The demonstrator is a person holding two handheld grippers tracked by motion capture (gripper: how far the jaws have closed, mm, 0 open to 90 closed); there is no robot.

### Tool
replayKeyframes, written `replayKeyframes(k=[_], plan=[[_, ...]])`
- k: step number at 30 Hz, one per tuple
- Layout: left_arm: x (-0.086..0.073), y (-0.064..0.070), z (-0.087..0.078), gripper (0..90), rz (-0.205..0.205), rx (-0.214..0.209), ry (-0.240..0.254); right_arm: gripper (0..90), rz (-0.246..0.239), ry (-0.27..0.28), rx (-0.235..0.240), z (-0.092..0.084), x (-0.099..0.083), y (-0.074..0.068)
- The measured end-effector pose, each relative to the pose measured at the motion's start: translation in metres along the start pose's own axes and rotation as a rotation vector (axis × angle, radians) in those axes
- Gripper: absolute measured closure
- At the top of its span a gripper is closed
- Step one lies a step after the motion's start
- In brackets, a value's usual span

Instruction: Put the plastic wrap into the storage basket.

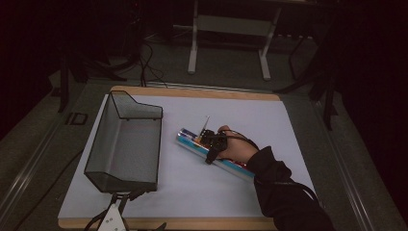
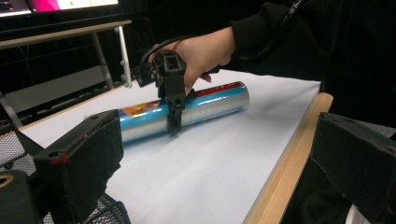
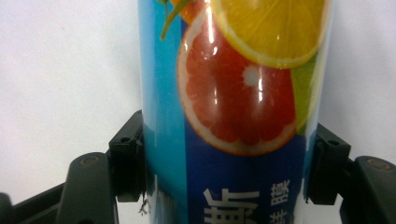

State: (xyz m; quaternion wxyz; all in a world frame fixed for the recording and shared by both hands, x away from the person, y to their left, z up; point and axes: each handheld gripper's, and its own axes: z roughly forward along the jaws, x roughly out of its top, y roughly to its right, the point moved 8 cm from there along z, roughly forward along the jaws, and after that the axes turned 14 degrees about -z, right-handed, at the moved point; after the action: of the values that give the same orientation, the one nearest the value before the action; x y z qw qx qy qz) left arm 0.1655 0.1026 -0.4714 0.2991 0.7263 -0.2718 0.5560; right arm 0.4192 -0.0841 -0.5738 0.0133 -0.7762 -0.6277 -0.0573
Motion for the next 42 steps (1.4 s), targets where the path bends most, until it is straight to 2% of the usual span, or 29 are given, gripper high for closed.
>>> replayKeyframes(k=[11, 13, 16, 22, 23, 26, 27, 28, 29, 30, 32, 33, 35, 38, 39, 41, 42], plan=[[0.0, 0.0, 0.001, 3.2, 0.001, 0.004, -0.002, 31.7, 0.044, 0.111, -0.025, -0.037, 0.002, 0.007], [0.0, 0.0, 0.001, 3.2, 0.001, 0.005, -0.002, 31.7, 0.037, 0.122, -0.018, -0.044, 0.002, 0.008], [0.0, 0.0, 0.001, 3.2, 0.001, 0.005, -0.001, 31.7, 0.043, 0.147, -0.047, -0.058, 0.003, 0.011], [0.0, 0.0, 0.001, 3.3, 0.003, 0.007, -0.002, 31.7, 0.072, 0.233, -0.07, -0.087, 0.009, 0.014], [0.0, 0.0, 0.001, 3.3, 0.003, 0.007, -0.002, 31.7, 0.072, 0.233, -0.07, -0.087, 0.009, 0.014], [0.0, 0.0, 0.001, 3.2, 0.003, 0.006, -0.001, 31.7, 0.101, 0.291, -0.072, -0.104, 0.017, 0.015], [0.0, 0.0, 0.001, 3.3, 0.003, 0.006, -0.001, 31.7, 0.101, 0.291, -0.072, -0.104, 0.017, 0.015], [0.0, 0.0, 0.001, 3.3, 0.004, 0.007, -0.001, 31.7, 0.107, 0.313, -0.082, -0.108, 0.019, 0.015], [0.0, 0.0, 0.001, 3.3, 0.004, 0.007, 0.0, 31.7, 0.116, 0.334, -0.073, -0.113, 0.023, 0.015], [0.0, 0.0, 0.001, 3.3, 0.004, 0.007, 0.0, 31.7, 0.134, 0.378, -0.083, -0.121, 0.028, 0.015], [0.0, 0.0, 0.001, 3.3, 0.005, 0.006, 0.001, 31.7, 0.153, 0.414, -0.079, -0.129, 0.033, 0.015], [0.0, 0.0, 0.001, 3.2, 0.005, 0.006, 0.001, 31.7, 0.153, 0.414, -0.079, -0.129, 0.033, 0.015], [0.0, 0.0, 0.002, 3.3, 0.001, 0.004, 0.002, 31.7, 0.172, 0.472, -0.09, -0.142, 0.043, 0.014], [0.0, 0.0, 0.001, 3.2, 0.003, 0.004, 0.015, 31.7, 0.167, 0.521, -0.094, -0.153, 0.052, 0.012], [0.0, 0.0, 0.001, 3.3, 0.003, 0.004, 0.015, 31.7, 0.167, 0.521, -0.094, -0.153, 0.052, 0.012], [-0.001, 0.0, 0.002, 3.2, 0.007, 0.004, 0.008, 31.7, 0.189, 0.562, -0.087, -0.161, 0.062, 0.011], [-0.001, 0.0, 0.002, 3.2, 0.007, 0.004, 0.008, 31.7, 0.189, 0.562, -0.087, -0.161, 0.062, 0.011]])
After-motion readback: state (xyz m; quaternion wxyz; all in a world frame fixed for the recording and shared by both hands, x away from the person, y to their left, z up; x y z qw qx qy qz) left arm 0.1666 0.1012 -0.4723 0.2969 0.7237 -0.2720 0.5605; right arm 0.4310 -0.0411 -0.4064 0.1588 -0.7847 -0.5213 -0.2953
